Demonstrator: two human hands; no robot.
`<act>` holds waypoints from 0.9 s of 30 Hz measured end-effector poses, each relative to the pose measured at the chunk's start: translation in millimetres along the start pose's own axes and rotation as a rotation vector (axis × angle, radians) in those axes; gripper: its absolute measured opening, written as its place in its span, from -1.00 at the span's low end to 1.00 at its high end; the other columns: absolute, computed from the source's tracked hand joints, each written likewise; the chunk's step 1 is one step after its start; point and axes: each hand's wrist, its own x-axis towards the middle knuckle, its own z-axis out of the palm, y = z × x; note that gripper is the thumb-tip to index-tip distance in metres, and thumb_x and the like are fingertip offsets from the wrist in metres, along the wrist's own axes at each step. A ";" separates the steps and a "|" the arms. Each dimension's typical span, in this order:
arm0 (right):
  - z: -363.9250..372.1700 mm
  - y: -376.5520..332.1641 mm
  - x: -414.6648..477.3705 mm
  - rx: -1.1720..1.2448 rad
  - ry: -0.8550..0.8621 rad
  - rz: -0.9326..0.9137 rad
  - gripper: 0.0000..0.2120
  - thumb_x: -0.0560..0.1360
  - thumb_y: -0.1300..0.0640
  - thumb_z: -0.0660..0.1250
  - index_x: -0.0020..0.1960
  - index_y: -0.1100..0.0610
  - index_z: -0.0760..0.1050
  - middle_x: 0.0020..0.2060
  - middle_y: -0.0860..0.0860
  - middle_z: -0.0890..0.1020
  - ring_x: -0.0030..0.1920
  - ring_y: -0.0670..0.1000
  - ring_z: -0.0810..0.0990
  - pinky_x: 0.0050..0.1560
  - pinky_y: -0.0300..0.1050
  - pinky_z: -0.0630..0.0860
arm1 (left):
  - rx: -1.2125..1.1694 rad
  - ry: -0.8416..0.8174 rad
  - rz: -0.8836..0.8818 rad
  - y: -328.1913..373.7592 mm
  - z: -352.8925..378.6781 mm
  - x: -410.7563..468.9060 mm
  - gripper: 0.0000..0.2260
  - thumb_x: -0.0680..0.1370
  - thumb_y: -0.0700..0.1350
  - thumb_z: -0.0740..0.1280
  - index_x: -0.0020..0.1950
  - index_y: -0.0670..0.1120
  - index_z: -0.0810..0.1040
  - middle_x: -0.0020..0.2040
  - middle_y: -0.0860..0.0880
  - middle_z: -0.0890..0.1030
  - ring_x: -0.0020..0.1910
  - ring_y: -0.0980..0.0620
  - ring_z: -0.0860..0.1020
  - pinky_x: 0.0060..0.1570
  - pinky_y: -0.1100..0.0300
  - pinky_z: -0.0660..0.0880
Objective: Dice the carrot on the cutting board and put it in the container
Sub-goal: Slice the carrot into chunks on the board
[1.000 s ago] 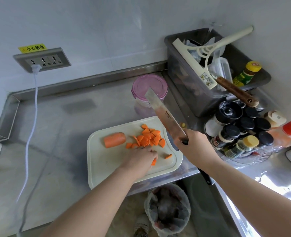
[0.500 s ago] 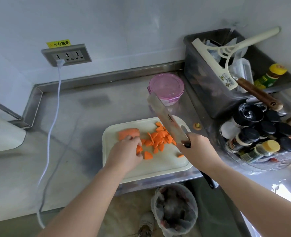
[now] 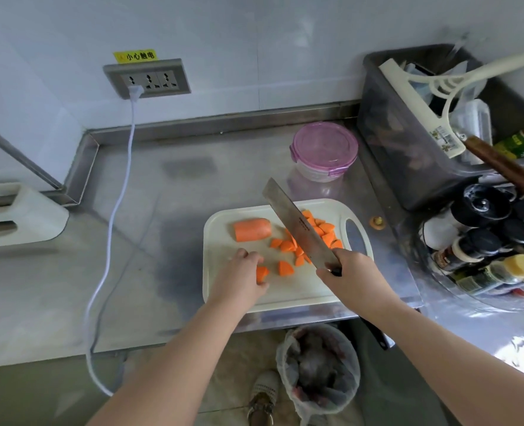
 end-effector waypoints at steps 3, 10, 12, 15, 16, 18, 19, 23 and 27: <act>0.7 0.6 -3.5 -0.013 -0.006 0.006 -0.72 0.56 0.13 0.27 -0.30 0.03 0.29 -0.42 -0.03 0.42 -0.43 -0.07 0.36 -0.45 -0.29 0.21 | 0.007 -0.019 0.004 -3.8 -0.1 0.2 -0.64 0.51 -0.09 0.35 0.30 -0.03 0.47 0.23 -0.03 0.43 0.17 -0.04 0.49 0.13 0.12 0.44; 5.2 4.1 -9.2 -0.019 -0.022 0.025 -0.77 0.56 0.14 0.27 -0.25 0.04 0.34 -0.39 -0.05 0.44 -0.40 -0.09 0.39 -0.42 -0.30 0.25 | -0.027 0.025 0.025 9.9 4.3 3.6 -0.73 0.53 -0.09 0.33 0.23 -0.06 0.51 0.15 -0.05 0.48 0.08 -0.06 0.53 0.12 0.09 0.47; 3.5 5.5 -9.5 -0.019 -0.008 0.035 -0.77 0.56 0.15 0.27 -0.26 0.06 0.34 -0.39 -0.03 0.44 -0.41 -0.07 0.37 -0.43 -0.28 0.24 | -0.048 0.024 0.031 15.1 4.7 5.2 -0.72 0.53 -0.08 0.34 0.23 -0.06 0.51 0.14 -0.06 0.49 0.08 -0.06 0.53 0.12 0.07 0.48; 0.6 6.1 -9.3 -0.019 0.001 0.040 -0.74 0.55 0.15 0.26 -0.29 0.03 0.30 -0.39 -0.03 0.43 -0.42 -0.07 0.36 -0.44 -0.29 0.24 | -0.092 0.031 0.015 18.5 4.3 6.7 -0.71 0.52 -0.09 0.36 0.24 -0.04 0.50 0.15 -0.05 0.49 0.08 -0.06 0.53 0.12 0.06 0.50; -0.2 5.8 -9.6 -0.023 0.001 0.038 -0.73 0.55 0.14 0.26 -0.29 0.02 0.30 -0.39 -0.04 0.43 -0.42 -0.08 0.37 -0.45 -0.30 0.24 | -0.087 0.032 0.019 18.9 3.9 6.6 -0.69 0.52 -0.09 0.36 0.26 -0.03 0.49 0.17 -0.05 0.48 0.10 -0.05 0.53 0.13 0.07 0.50; -1.2 5.1 -10.6 -0.028 -0.001 0.033 -0.70 0.56 0.13 0.26 -0.30 -0.02 0.27 -0.40 -0.06 0.42 -0.43 -0.10 0.37 -0.46 -0.33 0.23 | -0.062 0.026 0.039 18.8 2.8 5.9 -0.63 0.52 -0.07 0.37 0.32 0.00 0.45 0.23 -0.03 0.43 0.15 -0.04 0.51 0.16 0.09 0.49; -1.5 5.0 -11.1 -0.030 -0.001 0.032 -0.70 0.57 0.13 0.26 -0.30 -0.03 0.26 -0.40 -0.07 0.42 -0.44 -0.11 0.37 -0.47 -0.34 0.23 | -0.049 0.022 0.054 18.5 1.7 5.5 -0.60 0.52 -0.07 0.37 0.35 0.02 0.42 0.27 -0.02 0.40 0.18 -0.04 0.50 0.18 0.09 0.48; -2.7 6.9 -11.7 -0.027 0.014 0.033 -0.70 0.56 0.13 0.27 -0.31 -0.01 0.27 -0.42 -0.06 0.42 -0.46 -0.10 0.36 -0.51 -0.36 0.28 | 0.073 -0.040 0.196 20.4 -4.2 8.2 -0.53 0.51 -0.07 0.38 0.39 0.09 0.36 0.41 0.03 0.27 0.30 -0.06 0.41 0.25 0.05 0.42; -5.5 7.0 -12.3 -0.008 0.014 0.037 -0.70 0.57 0.15 0.26 -0.30 0.00 0.28 -0.42 -0.06 0.41 -0.47 -0.11 0.35 -0.50 -0.40 0.31 | 0.175 -0.080 0.349 24.6 -5.0 14.2 -0.59 0.54 -0.12 0.35 0.36 0.09 0.39 0.34 0.02 0.32 0.24 -0.06 0.41 0.24 0.10 0.39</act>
